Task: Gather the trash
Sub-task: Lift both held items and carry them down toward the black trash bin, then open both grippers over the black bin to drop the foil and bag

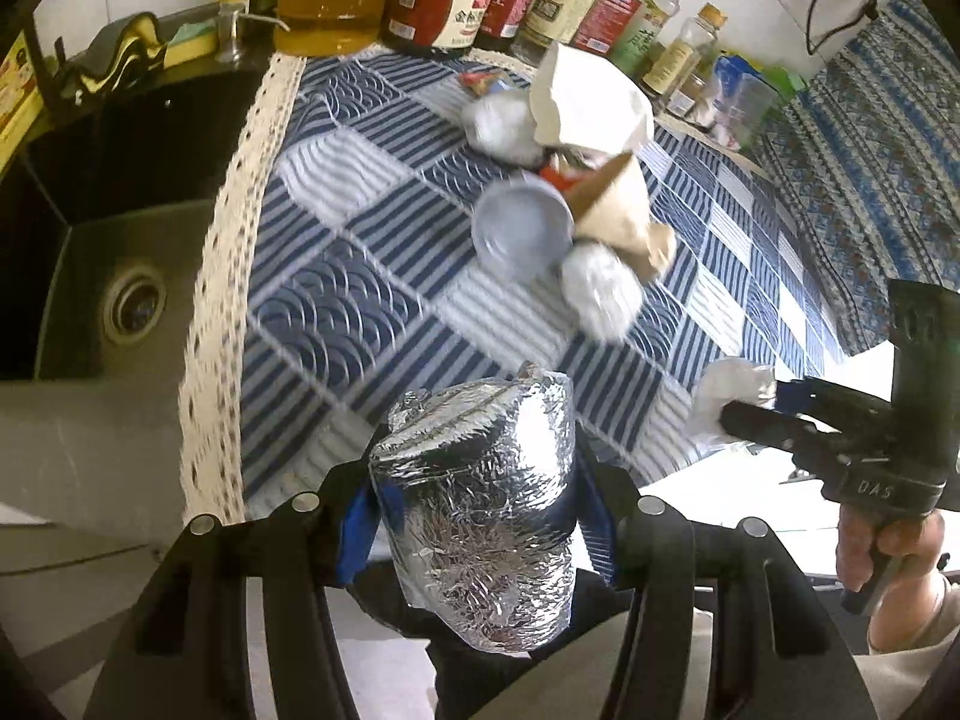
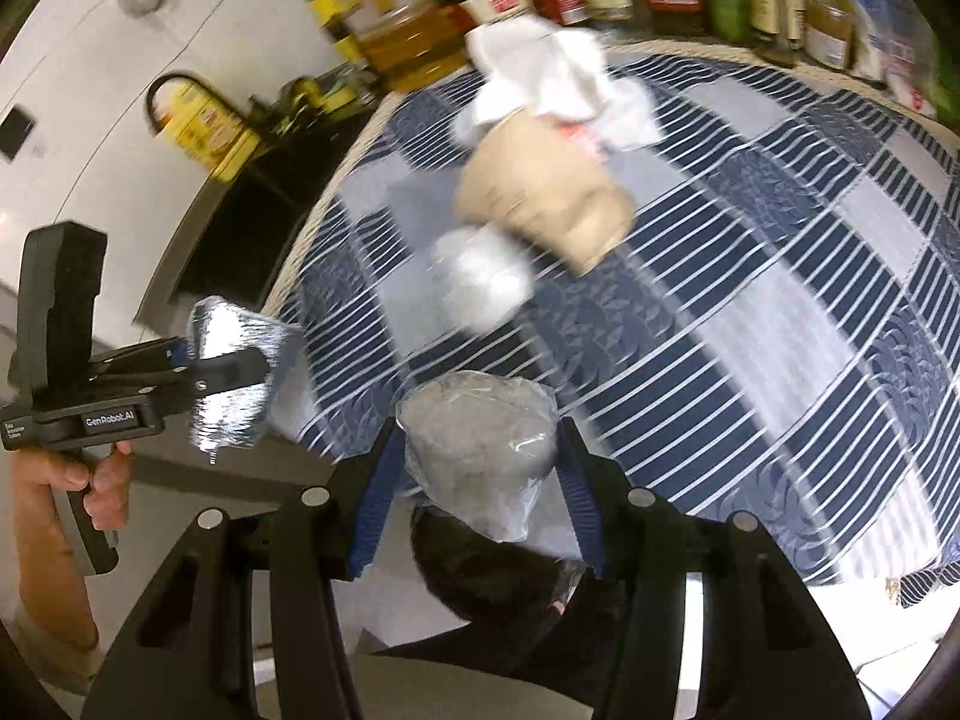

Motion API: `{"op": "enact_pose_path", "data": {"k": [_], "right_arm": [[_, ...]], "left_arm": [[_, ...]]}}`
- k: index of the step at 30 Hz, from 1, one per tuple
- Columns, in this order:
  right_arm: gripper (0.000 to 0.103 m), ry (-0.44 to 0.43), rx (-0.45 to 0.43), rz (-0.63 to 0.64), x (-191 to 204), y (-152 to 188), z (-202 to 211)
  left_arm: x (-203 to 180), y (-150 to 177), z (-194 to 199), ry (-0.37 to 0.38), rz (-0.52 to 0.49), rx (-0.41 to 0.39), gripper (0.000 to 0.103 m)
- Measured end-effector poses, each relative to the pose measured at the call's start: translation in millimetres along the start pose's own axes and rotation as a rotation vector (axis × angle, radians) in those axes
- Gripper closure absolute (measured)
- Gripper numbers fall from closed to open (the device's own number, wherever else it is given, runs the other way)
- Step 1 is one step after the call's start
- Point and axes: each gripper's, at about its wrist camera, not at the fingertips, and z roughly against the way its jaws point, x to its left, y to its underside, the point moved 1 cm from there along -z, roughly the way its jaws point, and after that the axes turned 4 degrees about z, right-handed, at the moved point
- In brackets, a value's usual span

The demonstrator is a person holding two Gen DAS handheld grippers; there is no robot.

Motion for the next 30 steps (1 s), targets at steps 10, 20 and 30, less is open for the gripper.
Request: {"op": "enact_pose_path", "data": {"k": [10, 20, 30], "right_arm": [[0.051, -0.037, 0.063, 0.075, 53, 38, -23], [0.051, -0.029, 0.146, 0.084, 69, 65, -55], [0.051, -0.025, 0.230, 0.084, 71, 93, -87]], "left_arm": [[13, 65, 1, 0.030, 0.062, 0.030, 0.049], [39, 110, -25, 0.021, 0.124, 0.111, 0.049], [55, 143, -68, 0.029, 0.205, 0.209, 0.049]]}}
